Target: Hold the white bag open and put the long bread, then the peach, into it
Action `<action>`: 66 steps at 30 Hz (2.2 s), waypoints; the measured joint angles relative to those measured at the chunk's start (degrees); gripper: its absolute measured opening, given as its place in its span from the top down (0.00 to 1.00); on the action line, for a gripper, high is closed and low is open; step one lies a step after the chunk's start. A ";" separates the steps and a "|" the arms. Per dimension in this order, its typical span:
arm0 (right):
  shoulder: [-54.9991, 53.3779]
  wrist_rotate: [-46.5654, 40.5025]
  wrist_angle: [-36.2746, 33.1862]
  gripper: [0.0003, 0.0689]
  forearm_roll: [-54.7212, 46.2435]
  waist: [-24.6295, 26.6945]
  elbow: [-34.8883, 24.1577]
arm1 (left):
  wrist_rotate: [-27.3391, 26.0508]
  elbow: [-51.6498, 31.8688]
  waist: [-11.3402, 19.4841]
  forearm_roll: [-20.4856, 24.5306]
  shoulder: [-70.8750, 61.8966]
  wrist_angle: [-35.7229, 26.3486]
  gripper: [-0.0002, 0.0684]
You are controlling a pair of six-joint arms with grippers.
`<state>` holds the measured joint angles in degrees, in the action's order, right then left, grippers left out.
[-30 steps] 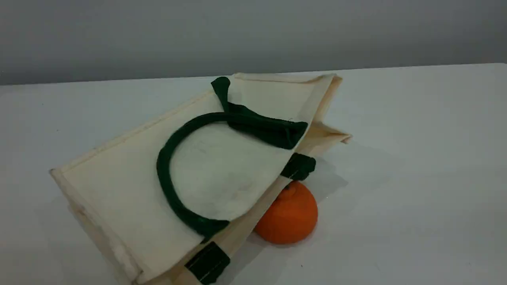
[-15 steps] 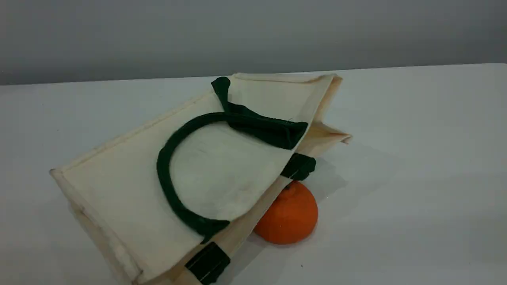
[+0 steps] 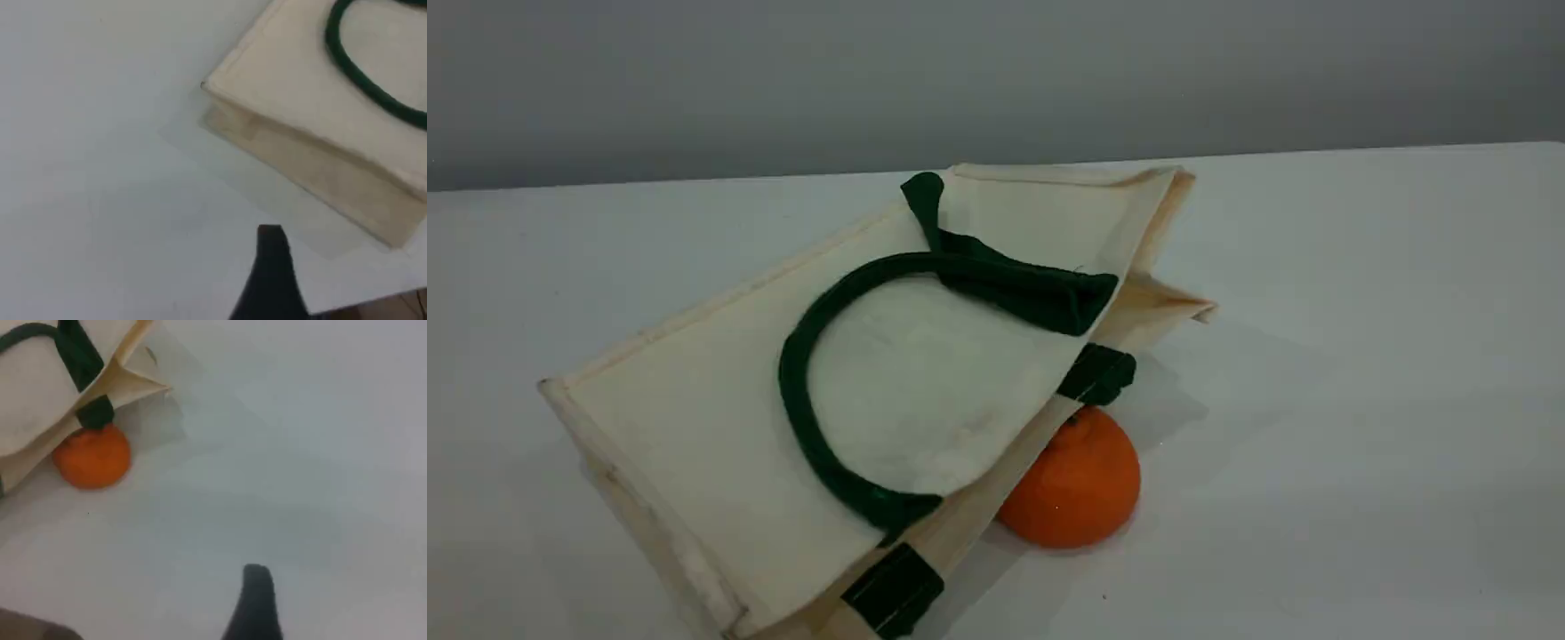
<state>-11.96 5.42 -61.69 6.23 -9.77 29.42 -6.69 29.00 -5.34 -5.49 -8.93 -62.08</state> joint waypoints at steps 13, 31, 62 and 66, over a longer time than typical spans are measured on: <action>0.00 0.00 -0.02 0.22 0.00 0.05 0.05 | -0.05 0.00 0.00 -0.05 0.00 0.05 0.26; 0.00 0.00 -0.02 0.22 1.09 5.44 0.05 | -0.29 0.00 1.74 -0.28 1.24 0.11 0.26; 11.96 0.00 -0.25 0.22 2.92 12.08 0.05 | -0.29 0.00 5.16 -0.52 8.98 -0.01 0.26; 11.96 0.00 -0.25 0.22 2.86 12.01 0.05 | -0.29 0.00 5.16 -0.52 8.98 -0.01 0.26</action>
<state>0.00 5.42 -61.94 9.09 2.24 29.47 -6.98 29.00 -0.18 -6.01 0.05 -62.09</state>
